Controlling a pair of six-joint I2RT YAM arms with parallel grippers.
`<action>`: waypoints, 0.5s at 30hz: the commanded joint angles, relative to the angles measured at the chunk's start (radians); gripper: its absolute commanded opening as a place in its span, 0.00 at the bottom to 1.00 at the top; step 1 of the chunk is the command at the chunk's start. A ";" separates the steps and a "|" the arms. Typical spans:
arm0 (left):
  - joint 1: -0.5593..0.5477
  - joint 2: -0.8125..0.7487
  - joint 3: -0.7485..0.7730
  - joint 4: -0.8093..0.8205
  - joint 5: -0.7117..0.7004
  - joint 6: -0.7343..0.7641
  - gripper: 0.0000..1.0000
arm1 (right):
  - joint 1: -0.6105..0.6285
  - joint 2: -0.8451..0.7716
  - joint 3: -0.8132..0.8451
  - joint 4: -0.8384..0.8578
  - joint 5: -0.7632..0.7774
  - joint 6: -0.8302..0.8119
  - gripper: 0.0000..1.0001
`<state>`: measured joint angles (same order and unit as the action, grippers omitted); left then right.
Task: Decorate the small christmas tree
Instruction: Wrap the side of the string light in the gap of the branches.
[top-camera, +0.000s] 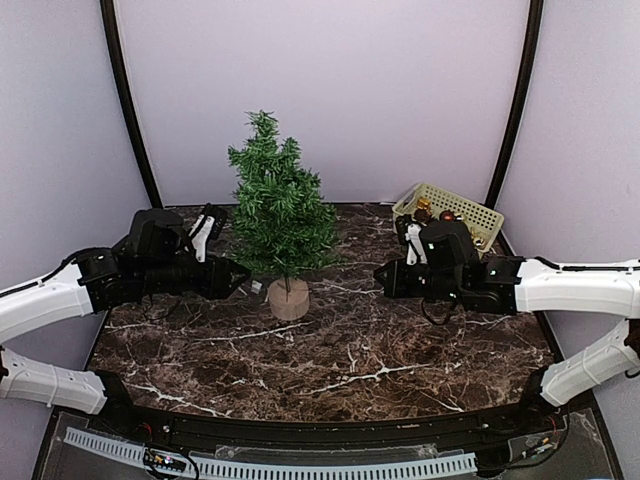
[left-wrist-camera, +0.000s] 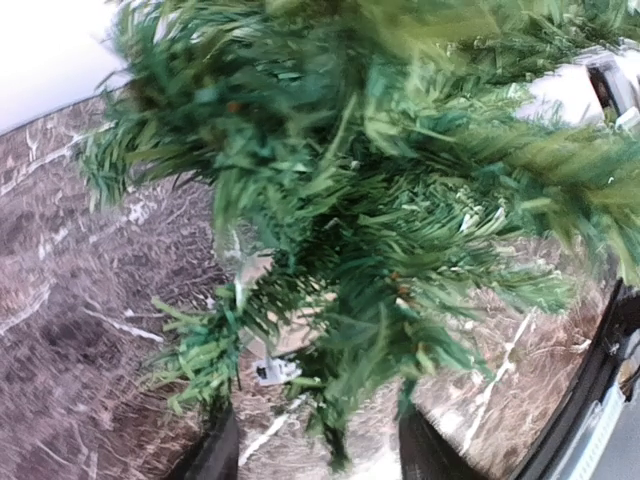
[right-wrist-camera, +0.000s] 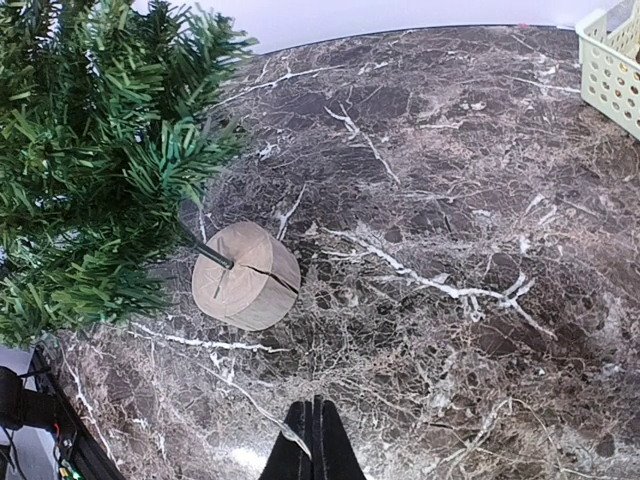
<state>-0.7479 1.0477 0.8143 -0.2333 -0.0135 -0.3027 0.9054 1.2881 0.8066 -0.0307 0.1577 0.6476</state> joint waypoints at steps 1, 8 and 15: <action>0.006 -0.066 0.045 -0.077 0.042 0.014 0.63 | 0.007 0.005 0.026 0.005 0.017 -0.023 0.00; -0.147 -0.060 0.142 -0.174 -0.046 -0.137 0.68 | 0.007 0.013 0.016 0.027 0.008 -0.023 0.00; -0.322 0.090 0.163 -0.035 -0.133 -0.348 0.68 | 0.007 0.018 -0.003 0.056 0.008 -0.024 0.00</action>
<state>-1.0336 1.0760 0.9741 -0.3367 -0.0734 -0.5064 0.9054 1.3037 0.8108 -0.0299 0.1577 0.6327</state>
